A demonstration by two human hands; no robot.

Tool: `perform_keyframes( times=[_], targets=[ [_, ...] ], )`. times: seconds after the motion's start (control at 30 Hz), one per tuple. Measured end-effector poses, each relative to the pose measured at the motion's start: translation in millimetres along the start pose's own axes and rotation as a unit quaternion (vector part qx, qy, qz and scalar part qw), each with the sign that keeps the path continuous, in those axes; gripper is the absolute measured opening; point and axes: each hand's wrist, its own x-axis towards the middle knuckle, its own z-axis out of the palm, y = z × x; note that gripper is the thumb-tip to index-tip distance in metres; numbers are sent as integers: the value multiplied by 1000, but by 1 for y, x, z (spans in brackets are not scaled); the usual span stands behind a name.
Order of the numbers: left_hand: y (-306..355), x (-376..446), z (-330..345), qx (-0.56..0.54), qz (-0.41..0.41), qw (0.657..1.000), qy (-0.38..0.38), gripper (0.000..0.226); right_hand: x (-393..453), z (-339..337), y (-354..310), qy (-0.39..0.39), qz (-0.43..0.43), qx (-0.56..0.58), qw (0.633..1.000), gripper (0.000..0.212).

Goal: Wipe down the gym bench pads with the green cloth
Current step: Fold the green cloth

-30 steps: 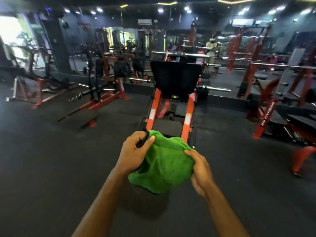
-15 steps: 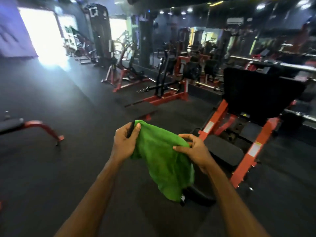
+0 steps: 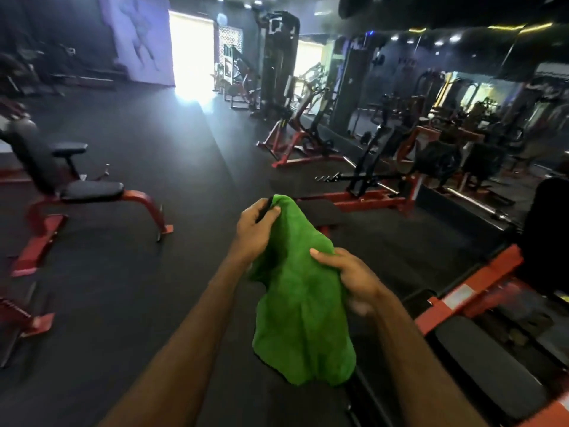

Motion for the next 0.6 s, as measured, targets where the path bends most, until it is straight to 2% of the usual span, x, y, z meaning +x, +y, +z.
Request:
perform_keyframes(
  times=[0.03,0.13,0.27,0.37,0.43,0.5,0.6],
  targets=[
    [-8,22,-6,10,-13,1000,-2,14,23,6,-8,-13,-8,25,1000,36],
    [-37,83,-35,69,-63,996,-6,39,93,19,-30,-24,-24,75,997,38],
    [-71,147,-85,124,-172,977,19,46,179,32,-55,-4,-57,108,993,38],
    [-93,178,-113,54,-299,949,-81,67,240,34,-64,31,-80,96,992,33],
    [-104,205,-127,25,-352,926,-138,78,285,35,-68,53,-92,76,991,30],
    [-108,229,-133,30,-366,916,-164,82,322,35,-71,75,-105,54,990,27],
    [-119,281,-138,84,-359,921,-129,72,392,24,-75,92,-118,15,989,24]
  ],
)
